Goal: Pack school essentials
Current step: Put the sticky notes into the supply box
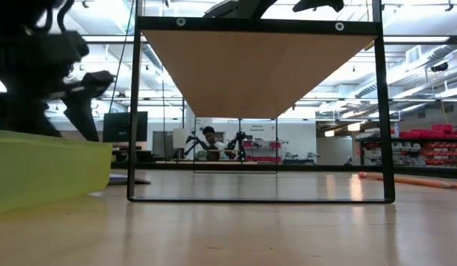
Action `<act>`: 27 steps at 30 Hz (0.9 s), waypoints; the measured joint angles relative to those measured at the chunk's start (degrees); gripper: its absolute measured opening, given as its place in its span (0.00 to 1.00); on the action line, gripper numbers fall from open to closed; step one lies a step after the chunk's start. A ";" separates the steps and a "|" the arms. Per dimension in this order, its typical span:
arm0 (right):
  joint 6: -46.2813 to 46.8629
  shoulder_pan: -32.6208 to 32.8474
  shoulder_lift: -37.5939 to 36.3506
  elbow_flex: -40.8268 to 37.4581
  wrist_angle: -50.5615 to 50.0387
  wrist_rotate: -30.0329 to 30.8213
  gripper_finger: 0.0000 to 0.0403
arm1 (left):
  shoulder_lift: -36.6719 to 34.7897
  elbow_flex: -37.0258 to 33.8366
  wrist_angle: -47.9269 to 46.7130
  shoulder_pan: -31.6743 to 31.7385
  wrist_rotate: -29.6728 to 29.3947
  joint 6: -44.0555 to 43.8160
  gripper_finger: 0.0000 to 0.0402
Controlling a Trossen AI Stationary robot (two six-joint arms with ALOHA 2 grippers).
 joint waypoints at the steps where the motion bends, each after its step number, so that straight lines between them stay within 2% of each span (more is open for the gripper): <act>1: 0.00 0.00 0.00 0.00 0.00 0.00 0.55 | 0.93 0.00 -0.04 0.21 0.06 1.02 0.47; 6: 0.32 0.00 0.00 0.00 0.00 0.00 0.55 | 4.79 0.00 0.13 0.40 0.02 5.70 0.56; 10: 0.39 0.00 0.00 0.00 0.00 0.00 0.55 | 7.36 0.00 1.99 0.40 -1.57 9.50 0.57; 19: 0.79 0.00 0.00 0.00 0.00 0.00 0.55 | 10.03 0.14 4.66 0.38 -3.33 10.25 0.52; 27: 0.83 0.00 0.00 0.00 0.00 -0.39 0.55 | 10.09 0.11 6.61 0.40 -4.40 15.12 0.45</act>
